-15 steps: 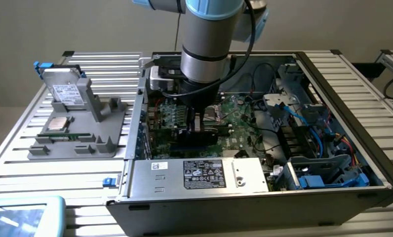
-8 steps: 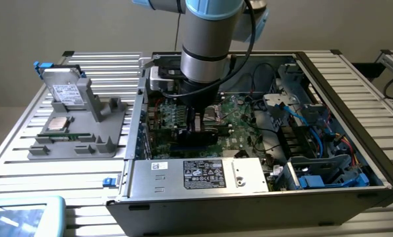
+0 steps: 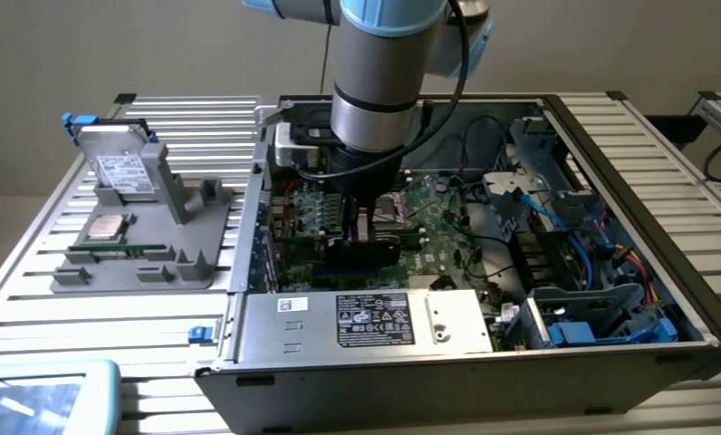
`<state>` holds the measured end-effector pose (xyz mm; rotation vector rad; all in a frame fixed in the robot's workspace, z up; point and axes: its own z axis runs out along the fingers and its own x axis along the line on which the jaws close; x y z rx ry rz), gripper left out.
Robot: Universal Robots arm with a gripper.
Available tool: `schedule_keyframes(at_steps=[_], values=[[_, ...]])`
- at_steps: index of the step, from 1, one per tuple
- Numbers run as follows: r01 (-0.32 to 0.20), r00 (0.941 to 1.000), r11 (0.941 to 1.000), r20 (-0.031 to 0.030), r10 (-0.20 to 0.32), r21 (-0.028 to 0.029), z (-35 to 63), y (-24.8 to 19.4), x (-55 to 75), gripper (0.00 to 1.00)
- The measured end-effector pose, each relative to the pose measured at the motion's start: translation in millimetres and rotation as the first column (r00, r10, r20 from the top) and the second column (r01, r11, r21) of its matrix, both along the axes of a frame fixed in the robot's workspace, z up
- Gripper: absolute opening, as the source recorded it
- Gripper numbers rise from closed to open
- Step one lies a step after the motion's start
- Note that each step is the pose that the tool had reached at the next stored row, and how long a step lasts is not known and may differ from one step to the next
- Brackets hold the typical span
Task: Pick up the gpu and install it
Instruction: 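Insert the gpu into the slot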
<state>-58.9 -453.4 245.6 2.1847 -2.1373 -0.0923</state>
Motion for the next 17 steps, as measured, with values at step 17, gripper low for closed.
schedule_keyframes(at_steps=[17], values=[[-0.021, 0.9998, 0.9998, 0.0015, 0.021, 0.0001, -0.3, 0.0, -1.2, 0.27]])
